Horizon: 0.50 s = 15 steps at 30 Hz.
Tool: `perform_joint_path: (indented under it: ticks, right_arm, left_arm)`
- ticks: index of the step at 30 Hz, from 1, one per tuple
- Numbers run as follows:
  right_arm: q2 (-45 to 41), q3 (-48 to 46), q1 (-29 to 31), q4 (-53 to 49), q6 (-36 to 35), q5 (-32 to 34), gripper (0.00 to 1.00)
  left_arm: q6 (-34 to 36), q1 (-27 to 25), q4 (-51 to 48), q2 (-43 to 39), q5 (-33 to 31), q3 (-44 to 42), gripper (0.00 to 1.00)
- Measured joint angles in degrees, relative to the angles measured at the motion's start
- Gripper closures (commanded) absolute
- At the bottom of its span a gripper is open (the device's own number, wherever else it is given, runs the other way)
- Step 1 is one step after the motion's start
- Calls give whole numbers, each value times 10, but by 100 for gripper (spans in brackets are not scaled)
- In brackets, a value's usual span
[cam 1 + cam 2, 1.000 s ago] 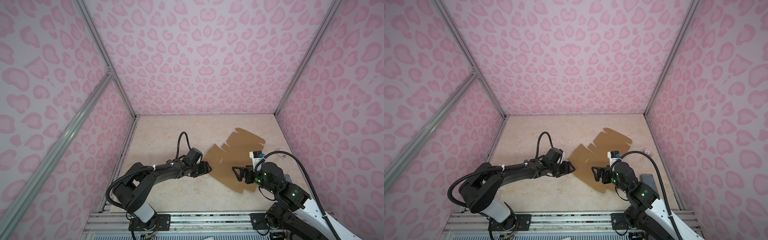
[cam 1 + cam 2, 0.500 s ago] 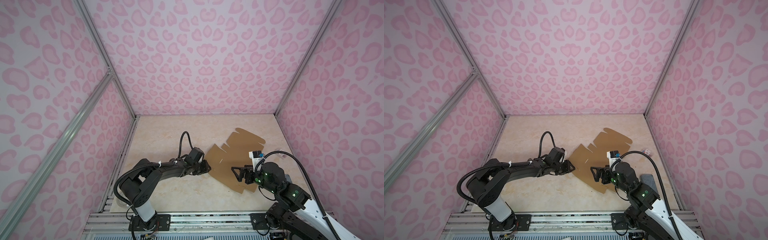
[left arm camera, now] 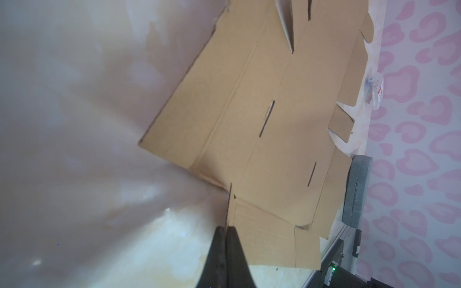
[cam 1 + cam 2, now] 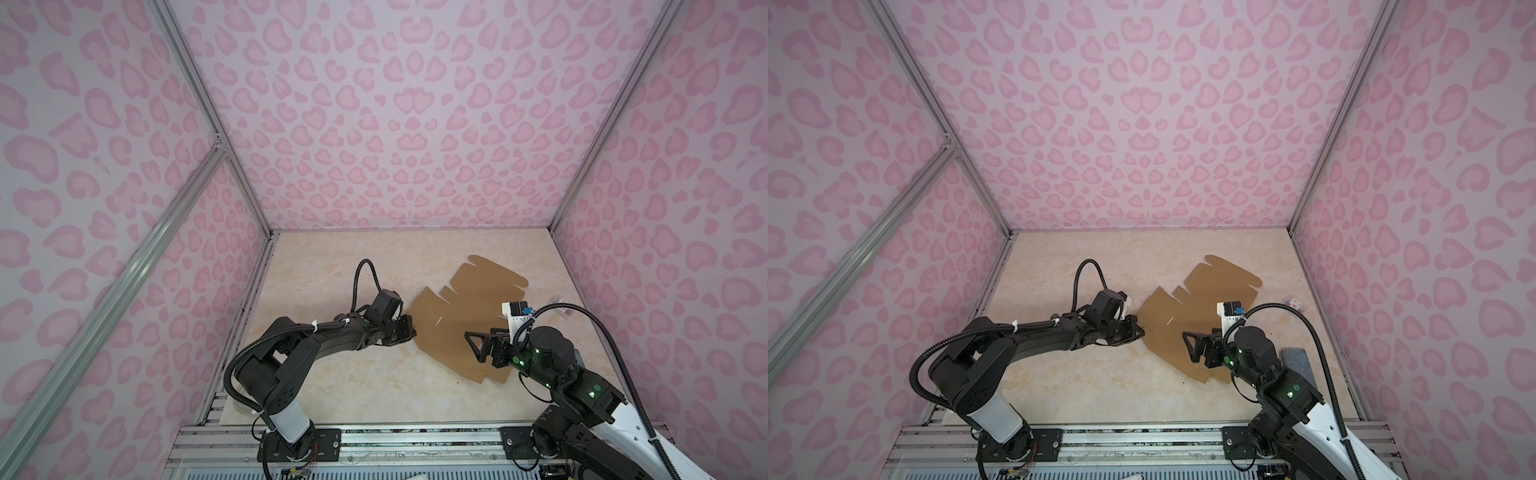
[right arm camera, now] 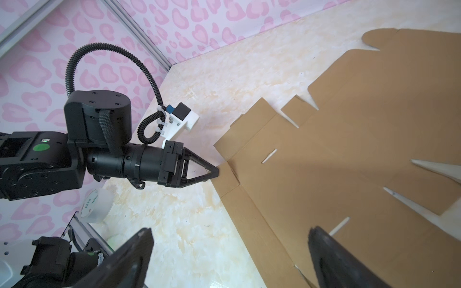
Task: Fold the paper box
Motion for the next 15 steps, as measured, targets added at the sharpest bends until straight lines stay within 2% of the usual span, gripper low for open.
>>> perform_joint_path:
  ticks: [3, 6, 11, 15]
  right_arm:
    - [2, 7, -3, -2, 2, 3, 1]
    - [12, 30, -3, -3, -3, 7, 1]
    - [51, 87, -3, 3, -35, 13, 1]
    - [98, 130, 0, 5, -74, -13, 1]
  left_arm:
    - [42, 30, -64, -28, 9, 48, 96]
    - [118, 52, -171, -49, -3, 145, 96]
    - [265, 54, -347, -61, -57, 328, 96]
    - [352, 56, -459, -65, -74, 419, 96]
